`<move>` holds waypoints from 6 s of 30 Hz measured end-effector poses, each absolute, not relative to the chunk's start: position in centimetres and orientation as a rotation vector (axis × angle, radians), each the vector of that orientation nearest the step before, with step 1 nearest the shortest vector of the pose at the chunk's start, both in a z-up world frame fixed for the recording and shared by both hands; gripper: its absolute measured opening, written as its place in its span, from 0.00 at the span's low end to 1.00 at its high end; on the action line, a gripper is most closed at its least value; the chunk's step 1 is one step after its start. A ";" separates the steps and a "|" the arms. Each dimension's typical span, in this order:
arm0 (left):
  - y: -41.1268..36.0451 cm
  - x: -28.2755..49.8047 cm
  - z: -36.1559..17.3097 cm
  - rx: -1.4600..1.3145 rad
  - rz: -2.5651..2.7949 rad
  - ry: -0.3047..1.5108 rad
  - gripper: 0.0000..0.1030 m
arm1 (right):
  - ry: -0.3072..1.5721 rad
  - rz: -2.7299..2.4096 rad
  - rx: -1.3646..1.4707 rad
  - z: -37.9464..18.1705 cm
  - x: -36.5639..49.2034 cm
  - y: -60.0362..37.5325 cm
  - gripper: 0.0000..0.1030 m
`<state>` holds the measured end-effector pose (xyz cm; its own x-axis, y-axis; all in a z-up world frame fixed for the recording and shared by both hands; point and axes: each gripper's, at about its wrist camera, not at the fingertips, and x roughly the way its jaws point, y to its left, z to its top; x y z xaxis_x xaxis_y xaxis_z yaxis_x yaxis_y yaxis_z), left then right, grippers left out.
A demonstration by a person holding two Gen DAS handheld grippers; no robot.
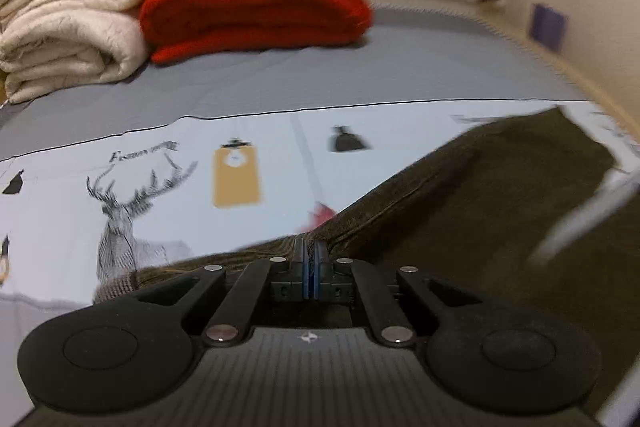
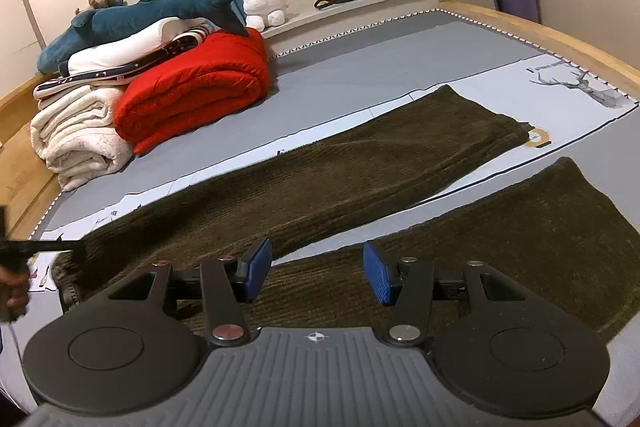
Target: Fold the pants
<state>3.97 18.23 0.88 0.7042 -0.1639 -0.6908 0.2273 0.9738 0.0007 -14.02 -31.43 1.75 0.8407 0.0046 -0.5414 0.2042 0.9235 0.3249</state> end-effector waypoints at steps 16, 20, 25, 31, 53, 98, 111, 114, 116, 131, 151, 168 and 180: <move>23.7 -9.6 -5.7 -0.653 -0.147 1.091 0.53 | 0.542 -0.108 0.280 2.4 -19.3 -29.0 0.52; 26.4 -8.1 -8.0 -0.771 0.010 1.129 0.53 | 0.539 -0.126 0.291 2.3 -19.4 -29.1 0.52; 27.1 -6.4 -8.4 -0.797 0.076 1.110 0.53 | 0.547 -0.140 0.296 2.0 -19.2 -29.0 0.52; 26.4 -5.4 -8.6 -0.765 0.110 1.109 0.52 | 0.563 -0.135 0.287 1.8 -18.5 -28.5 0.52; 26.2 -6.1 -6.7 -0.538 0.169 1.069 0.07 | 0.549 -0.174 0.428 3.3 -12.5 -32.8 0.23; 23.9 -4.0 -6.7 -0.351 0.188 1.052 0.15 | 0.585 -0.291 0.657 -6.5 6.6 -40.7 0.02; 23.8 -8.8 -2.9 -0.191 0.205 0.882 0.09 | 0.531 -0.270 0.581 0.5 -10.4 -39.1 0.02; 24.0 -9.0 -4.1 -0.127 0.225 0.983 0.10 | 0.675 -0.298 0.563 -1.0 -12.5 -39.0 0.02; 24.4 -8.8 -6.0 -0.120 0.241 1.117 0.10 | 0.802 -0.306 0.566 -2.7 -12.8 -39.2 0.01; 19.3 -9.5 -0.5 0.103 0.331 0.732 0.47 | 0.705 -0.574 0.933 -8.0 -18.6 -47.5 0.06; 8.3 -8.6 -8.3 0.193 -0.340 1.059 0.42 | 0.828 -0.435 1.229 -12.9 -14.0 -46.2 0.45; 8.1 -8.5 -8.8 0.207 -0.337 1.058 0.43 | 0.455 -0.739 1.410 -12.0 -19.6 -51.4 0.36; 8.3 -8.7 -8.8 0.210 -0.340 1.040 0.43 | 0.713 -0.528 1.305 -12.4 -14.1 -44.9 0.48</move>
